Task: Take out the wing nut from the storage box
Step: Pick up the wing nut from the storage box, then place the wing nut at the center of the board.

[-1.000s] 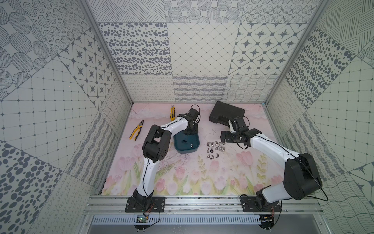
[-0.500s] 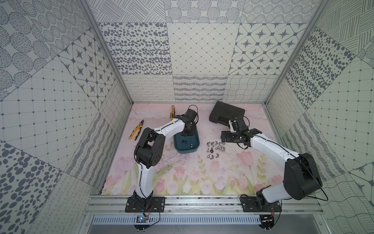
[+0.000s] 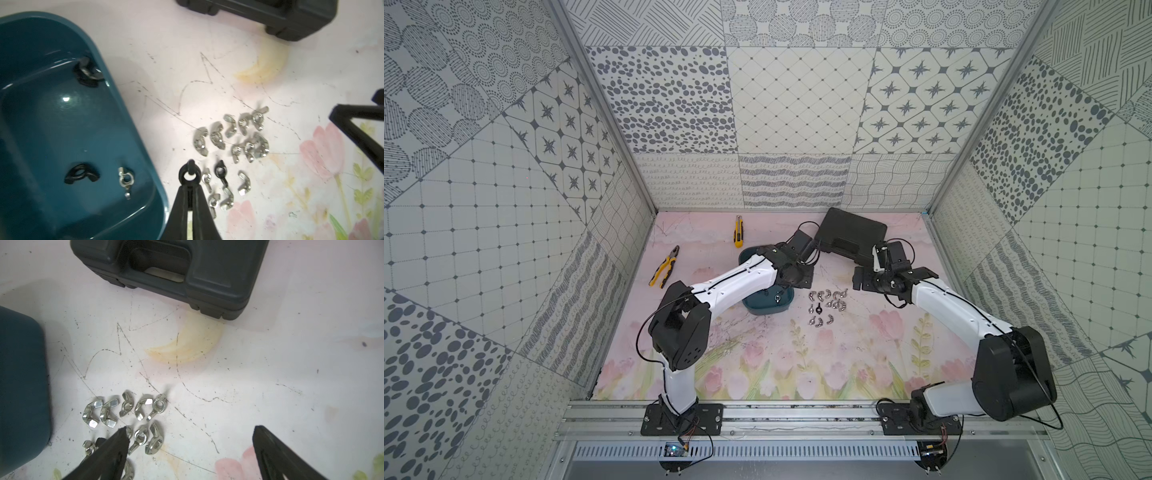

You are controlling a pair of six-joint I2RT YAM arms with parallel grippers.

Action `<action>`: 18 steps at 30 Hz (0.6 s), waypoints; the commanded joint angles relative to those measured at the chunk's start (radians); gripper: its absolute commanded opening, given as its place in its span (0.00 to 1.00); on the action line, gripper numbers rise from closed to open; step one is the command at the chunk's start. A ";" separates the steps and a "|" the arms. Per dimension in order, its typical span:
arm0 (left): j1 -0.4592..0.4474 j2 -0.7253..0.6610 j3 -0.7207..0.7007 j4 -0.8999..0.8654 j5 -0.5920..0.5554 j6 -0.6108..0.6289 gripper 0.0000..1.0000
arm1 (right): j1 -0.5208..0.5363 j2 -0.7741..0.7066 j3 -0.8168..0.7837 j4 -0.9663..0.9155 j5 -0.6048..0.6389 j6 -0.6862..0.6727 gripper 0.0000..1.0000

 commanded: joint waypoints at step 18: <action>-0.235 0.258 0.085 0.044 0.115 -0.115 0.01 | -0.074 -0.054 -0.064 0.009 0.006 0.007 0.97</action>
